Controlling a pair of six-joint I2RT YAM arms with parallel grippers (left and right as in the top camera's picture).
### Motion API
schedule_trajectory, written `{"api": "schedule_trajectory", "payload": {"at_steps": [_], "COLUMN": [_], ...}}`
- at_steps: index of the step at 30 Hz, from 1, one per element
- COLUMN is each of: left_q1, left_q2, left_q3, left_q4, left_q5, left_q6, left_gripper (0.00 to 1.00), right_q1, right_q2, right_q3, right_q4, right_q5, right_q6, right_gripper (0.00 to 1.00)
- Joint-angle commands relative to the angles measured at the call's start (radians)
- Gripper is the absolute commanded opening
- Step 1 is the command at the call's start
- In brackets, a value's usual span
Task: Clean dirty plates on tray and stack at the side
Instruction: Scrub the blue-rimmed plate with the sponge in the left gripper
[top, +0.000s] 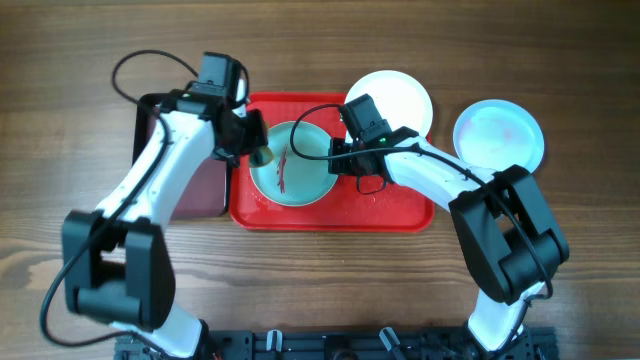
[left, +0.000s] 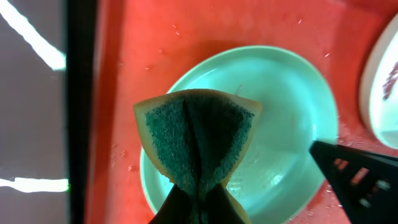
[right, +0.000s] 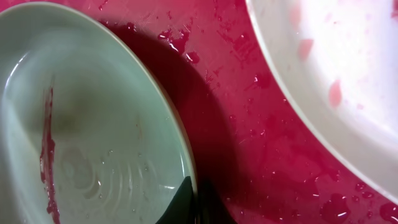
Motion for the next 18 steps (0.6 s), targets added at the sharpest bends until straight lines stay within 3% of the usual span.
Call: {"api": "schedule_trajectory", "payload": {"at_steps": [1,12,18], "left_q1": [-0.033,-0.050,-0.079], "left_q2": [0.083,0.276,0.276], "left_q3": [0.008,0.005,0.005], "left_q4": [0.032,-0.032,-0.050], "left_q5": [-0.002,0.000,0.263], "left_q6": [0.079,0.285,0.356], "left_gripper": [0.04,0.04,0.04], "right_q1": [-0.004,-0.004,-0.004], "right_q2": [0.026,0.026,0.026], "right_q3": [0.018,0.018,0.018], "right_q4": [0.002,0.005,0.015], "right_q5": [-0.019,-0.019,-0.019], "right_q6": [0.011,0.012,0.012], "right_gripper": [0.04,0.04,0.04]}}
